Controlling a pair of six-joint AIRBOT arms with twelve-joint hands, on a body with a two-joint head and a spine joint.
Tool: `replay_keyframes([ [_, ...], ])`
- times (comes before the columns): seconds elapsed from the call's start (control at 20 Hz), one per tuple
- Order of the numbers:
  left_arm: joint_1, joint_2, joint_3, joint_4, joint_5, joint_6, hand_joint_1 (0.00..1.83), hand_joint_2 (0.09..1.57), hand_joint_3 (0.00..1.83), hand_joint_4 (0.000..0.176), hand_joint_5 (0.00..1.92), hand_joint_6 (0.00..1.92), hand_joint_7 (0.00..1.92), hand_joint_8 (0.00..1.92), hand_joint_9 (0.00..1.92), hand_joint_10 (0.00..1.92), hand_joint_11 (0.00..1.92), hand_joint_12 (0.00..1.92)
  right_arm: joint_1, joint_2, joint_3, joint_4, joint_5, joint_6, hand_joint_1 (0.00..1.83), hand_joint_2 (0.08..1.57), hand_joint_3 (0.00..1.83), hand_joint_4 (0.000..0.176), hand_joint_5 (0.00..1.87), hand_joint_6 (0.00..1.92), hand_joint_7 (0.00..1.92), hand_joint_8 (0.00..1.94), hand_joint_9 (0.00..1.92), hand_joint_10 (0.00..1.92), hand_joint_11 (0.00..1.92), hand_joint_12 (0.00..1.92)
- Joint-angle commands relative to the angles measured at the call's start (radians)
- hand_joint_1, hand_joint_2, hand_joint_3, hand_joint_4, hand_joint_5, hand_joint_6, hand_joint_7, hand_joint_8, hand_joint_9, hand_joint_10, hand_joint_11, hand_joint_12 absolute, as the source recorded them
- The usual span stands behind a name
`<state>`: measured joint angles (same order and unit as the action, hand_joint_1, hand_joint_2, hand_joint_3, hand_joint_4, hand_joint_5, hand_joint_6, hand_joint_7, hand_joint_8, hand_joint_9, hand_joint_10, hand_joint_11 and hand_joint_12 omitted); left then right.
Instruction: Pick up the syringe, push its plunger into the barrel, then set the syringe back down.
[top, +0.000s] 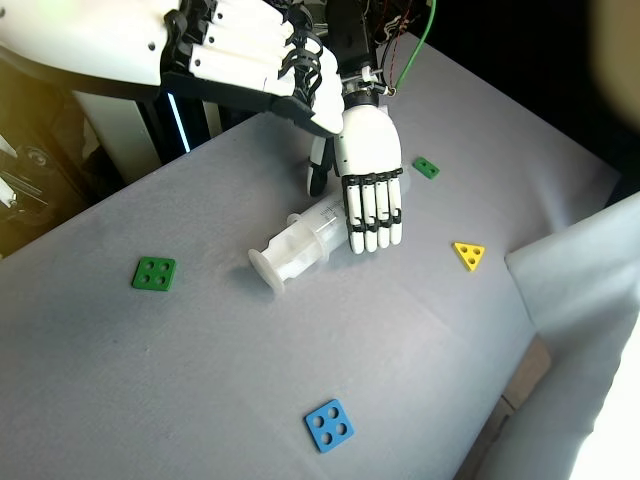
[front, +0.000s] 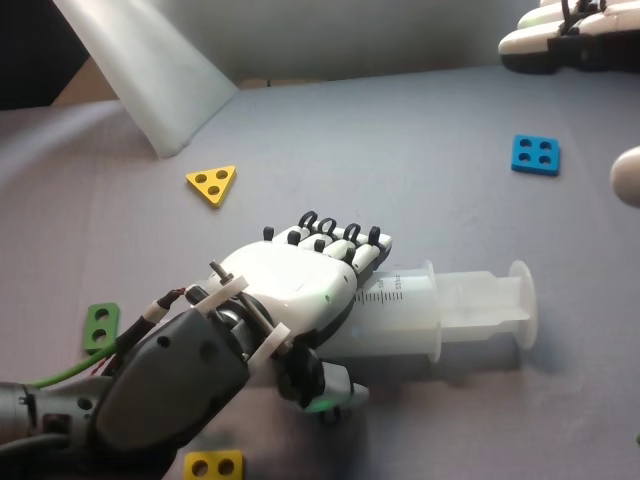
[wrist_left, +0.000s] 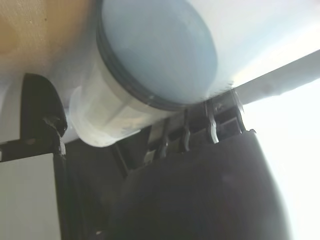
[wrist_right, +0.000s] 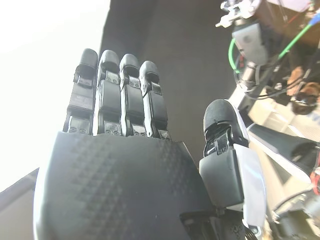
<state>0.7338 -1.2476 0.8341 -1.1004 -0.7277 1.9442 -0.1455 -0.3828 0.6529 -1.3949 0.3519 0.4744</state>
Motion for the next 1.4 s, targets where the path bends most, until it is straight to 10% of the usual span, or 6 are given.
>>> replay_keyframes([
  [0.0,0.001,-0.007,0.006,0.044,-0.046,0.0,0.87,1.07,0.0,0.0,0.05,0.0,0.06,0.0,0.03,0.0,0.0,0.04,0.011,0.001,-0.001,0.049,0.019,0.013,0.0,1.31,0.0,0.0,0.26,0.0,0.25,0.0,0.2,0.0,0.0,0.46],
  [0.7,0.02,-0.015,0.034,0.064,-0.046,-0.024,0.89,1.14,0.0,0.0,0.14,0.01,0.16,0.01,0.13,0.01,0.0,0.28,0.01,0.001,-0.001,0.049,-0.091,0.032,0.0,1.31,0.0,0.0,0.28,0.0,0.26,0.0,0.2,0.0,0.0,0.51],
  [0.9,0.025,-0.014,0.033,0.07,-0.046,-0.025,1.13,1.19,0.0,0.0,0.73,0.02,0.86,0.02,0.81,0.05,0.37,0.81,-0.009,0.001,-0.001,0.049,-0.088,0.036,0.0,1.31,0.0,0.0,0.29,0.01,0.26,0.0,0.21,0.0,0.0,0.53],
  [0.95,0.025,-0.014,0.033,0.071,-0.046,-0.025,1.32,1.14,0.01,0.0,0.77,0.91,0.99,0.74,0.87,0.99,0.66,0.61,-0.022,0.002,-0.001,0.049,-0.087,0.045,0.0,1.31,0.0,0.0,0.28,0.0,0.26,0.0,0.2,0.0,0.0,0.5],
  [1.0,0.025,-0.014,0.033,0.072,-0.046,-0.025,1.36,1.15,0.0,0.0,0.77,1.09,0.98,0.97,0.85,1.23,0.67,0.73,-0.032,0.002,-0.001,0.049,-0.087,0.058,0.0,1.31,0.0,0.0,0.28,0.0,0.25,0.0,0.2,0.0,0.0,0.49],
  [1.35,0.025,-0.015,0.034,0.087,-0.046,-0.04,1.23,1.17,0.0,0.0,0.85,1.01,0.92,1.28,0.82,0.92,0.56,1.25,-0.067,0.034,0.0,0.05,-0.268,0.599,0.0,1.31,0.0,0.0,0.27,0.0,0.24,0.0,0.18,0.0,0.0,0.49],
])
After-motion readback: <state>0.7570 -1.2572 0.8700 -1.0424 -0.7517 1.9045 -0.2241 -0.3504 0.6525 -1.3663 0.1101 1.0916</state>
